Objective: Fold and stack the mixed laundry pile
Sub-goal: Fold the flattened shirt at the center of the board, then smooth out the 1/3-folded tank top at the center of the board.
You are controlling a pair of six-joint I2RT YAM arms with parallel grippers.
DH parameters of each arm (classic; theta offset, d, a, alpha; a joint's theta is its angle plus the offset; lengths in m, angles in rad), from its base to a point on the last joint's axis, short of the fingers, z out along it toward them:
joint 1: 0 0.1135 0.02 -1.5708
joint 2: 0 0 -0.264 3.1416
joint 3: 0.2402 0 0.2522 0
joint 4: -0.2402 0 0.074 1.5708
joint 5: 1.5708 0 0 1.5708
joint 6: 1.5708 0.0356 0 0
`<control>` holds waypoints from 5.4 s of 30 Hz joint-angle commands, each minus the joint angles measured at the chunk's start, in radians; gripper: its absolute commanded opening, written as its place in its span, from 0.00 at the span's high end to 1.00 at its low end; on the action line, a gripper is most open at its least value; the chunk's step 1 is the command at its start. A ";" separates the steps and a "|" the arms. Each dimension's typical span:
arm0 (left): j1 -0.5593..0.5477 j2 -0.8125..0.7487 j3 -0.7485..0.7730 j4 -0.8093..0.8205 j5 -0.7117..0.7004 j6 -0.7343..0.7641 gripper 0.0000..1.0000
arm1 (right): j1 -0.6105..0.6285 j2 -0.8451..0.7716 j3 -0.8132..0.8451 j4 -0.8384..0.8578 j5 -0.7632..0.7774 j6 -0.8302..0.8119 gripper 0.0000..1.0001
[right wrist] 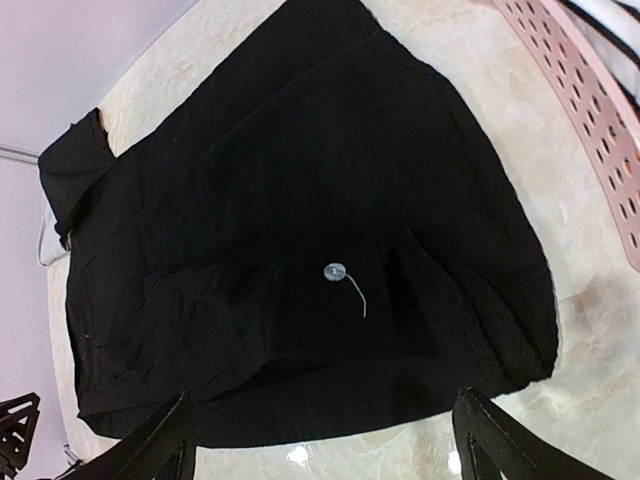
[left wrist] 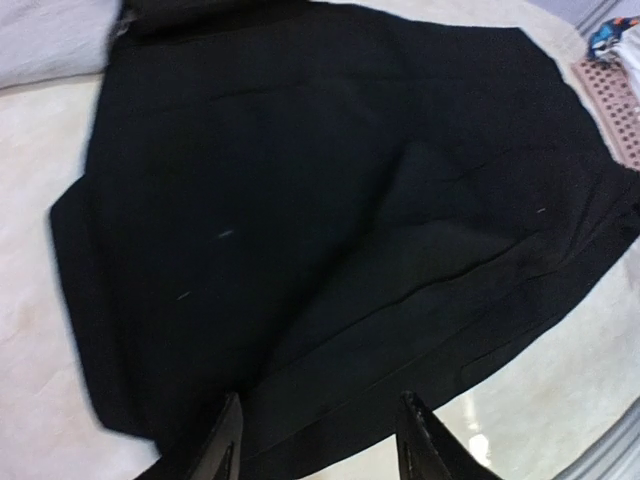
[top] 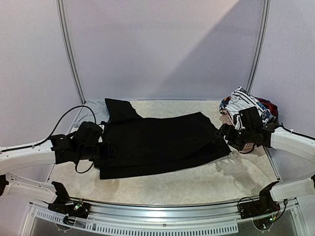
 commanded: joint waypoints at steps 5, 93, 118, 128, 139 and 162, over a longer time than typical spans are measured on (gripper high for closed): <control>-0.042 0.266 0.180 0.197 0.140 0.126 0.54 | -0.075 0.150 -0.059 0.199 -0.178 0.048 0.16; -0.446 1.290 1.105 0.064 -0.487 0.807 0.77 | -0.079 -0.372 -0.206 -0.011 -0.029 0.215 0.08; -0.353 0.643 0.496 0.134 -0.188 0.403 0.29 | 0.054 0.240 -0.161 0.462 -0.226 0.236 0.35; -0.328 0.497 0.311 0.196 -0.210 0.326 0.29 | 0.074 0.378 -0.150 0.561 -0.261 0.270 0.45; -0.325 0.442 0.237 0.217 -0.245 0.283 0.30 | 0.076 0.377 -0.136 0.553 -0.242 0.265 0.71; -0.301 0.182 0.108 0.098 -0.288 0.204 0.30 | 0.024 0.405 0.344 -0.319 0.188 -0.231 1.00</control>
